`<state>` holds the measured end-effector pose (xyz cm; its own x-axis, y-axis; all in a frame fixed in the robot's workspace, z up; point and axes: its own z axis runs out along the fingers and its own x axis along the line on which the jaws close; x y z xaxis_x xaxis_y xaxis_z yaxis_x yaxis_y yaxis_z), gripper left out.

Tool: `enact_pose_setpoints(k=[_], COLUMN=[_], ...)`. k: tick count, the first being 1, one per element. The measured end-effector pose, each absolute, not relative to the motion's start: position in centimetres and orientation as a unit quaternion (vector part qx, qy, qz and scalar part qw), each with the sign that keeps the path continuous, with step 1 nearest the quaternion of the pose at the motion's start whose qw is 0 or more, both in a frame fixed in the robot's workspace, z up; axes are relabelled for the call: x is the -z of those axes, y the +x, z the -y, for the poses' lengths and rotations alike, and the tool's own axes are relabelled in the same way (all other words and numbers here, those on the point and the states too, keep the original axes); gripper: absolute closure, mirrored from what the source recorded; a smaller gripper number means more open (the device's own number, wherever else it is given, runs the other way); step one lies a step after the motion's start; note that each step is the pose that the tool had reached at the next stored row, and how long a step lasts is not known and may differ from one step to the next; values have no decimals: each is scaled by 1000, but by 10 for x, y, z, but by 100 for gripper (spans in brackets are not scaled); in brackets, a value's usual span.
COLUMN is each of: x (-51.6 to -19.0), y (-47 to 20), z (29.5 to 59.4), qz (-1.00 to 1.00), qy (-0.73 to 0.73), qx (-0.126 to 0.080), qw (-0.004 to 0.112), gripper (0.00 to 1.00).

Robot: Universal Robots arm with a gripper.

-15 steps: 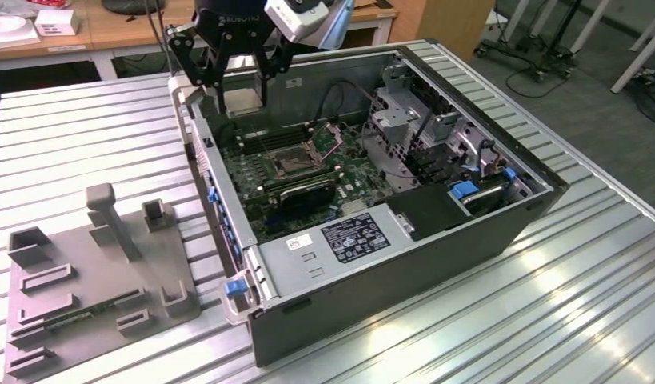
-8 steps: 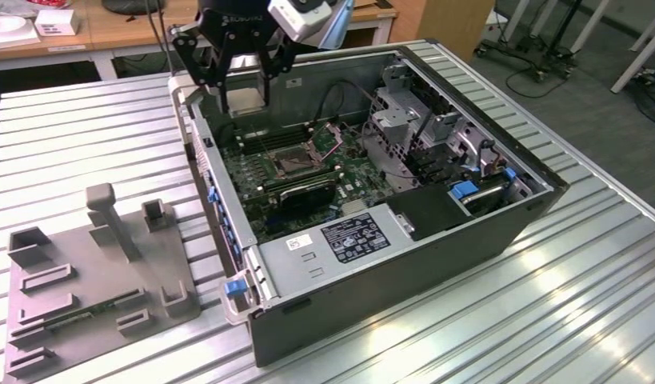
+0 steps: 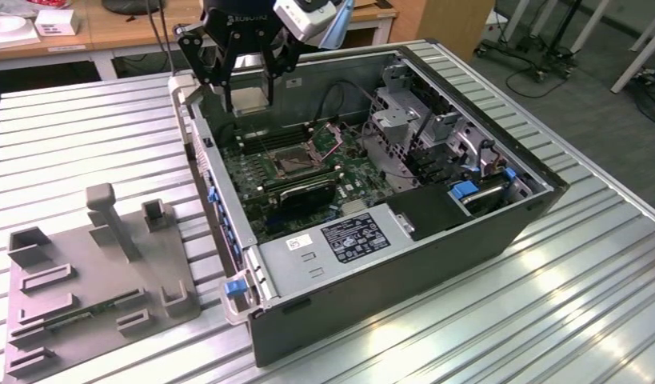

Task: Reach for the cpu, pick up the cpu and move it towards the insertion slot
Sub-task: 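Pick up the cpu and move it towards the insertion slot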

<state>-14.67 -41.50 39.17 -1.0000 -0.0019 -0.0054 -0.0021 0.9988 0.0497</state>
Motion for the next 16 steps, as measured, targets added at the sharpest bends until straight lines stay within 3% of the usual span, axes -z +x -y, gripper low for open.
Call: enact_pose_setpoints(k=[16], x=[-388], y=[-131], z=[406], qz=[-1000], qy=[-1], qx=[-25], qw=[3], gripper=[46])
